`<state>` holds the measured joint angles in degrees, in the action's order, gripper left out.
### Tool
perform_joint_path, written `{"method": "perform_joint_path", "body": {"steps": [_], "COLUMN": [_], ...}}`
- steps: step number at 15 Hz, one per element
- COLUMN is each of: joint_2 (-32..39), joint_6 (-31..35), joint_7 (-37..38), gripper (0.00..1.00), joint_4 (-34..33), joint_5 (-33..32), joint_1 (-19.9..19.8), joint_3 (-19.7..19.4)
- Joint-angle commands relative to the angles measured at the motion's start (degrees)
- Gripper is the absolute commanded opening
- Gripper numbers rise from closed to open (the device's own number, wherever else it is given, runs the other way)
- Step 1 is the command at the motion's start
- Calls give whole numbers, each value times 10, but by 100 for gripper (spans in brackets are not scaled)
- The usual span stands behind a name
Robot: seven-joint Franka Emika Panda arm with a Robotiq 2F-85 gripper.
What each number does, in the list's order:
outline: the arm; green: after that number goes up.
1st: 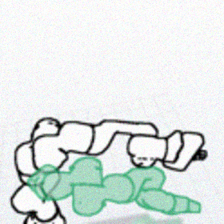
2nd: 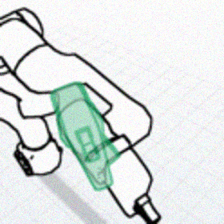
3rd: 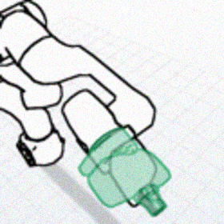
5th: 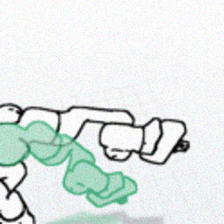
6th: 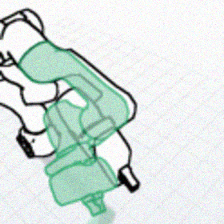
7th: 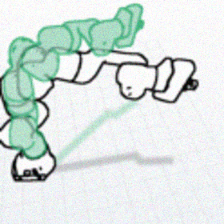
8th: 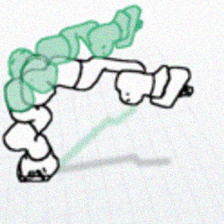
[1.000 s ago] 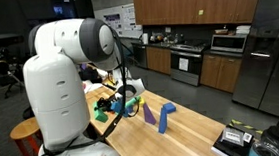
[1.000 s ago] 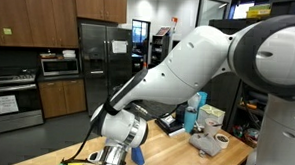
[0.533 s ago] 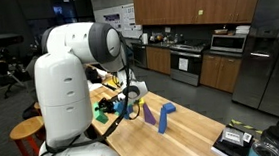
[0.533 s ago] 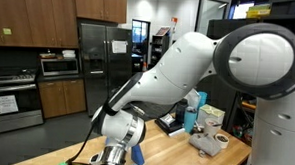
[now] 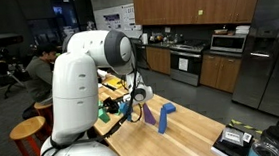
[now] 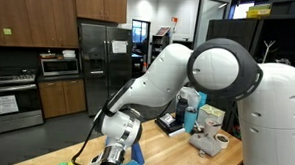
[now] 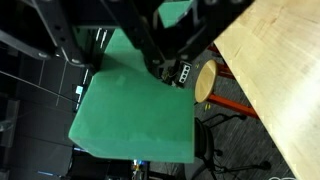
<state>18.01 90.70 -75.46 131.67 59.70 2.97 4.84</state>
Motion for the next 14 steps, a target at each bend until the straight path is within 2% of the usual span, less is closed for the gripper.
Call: {"method": "perform_joint_path", "body": {"steps": [1,14], "joint_2": [21,81], "joint_6": [-27,-37], "joint_7": [6,9], "gripper": [19,19], "joint_4": [-29,-70], "joint_5": [-8,-6], "joint_1": [-6,-11], "joint_3": [-6,-13]}}
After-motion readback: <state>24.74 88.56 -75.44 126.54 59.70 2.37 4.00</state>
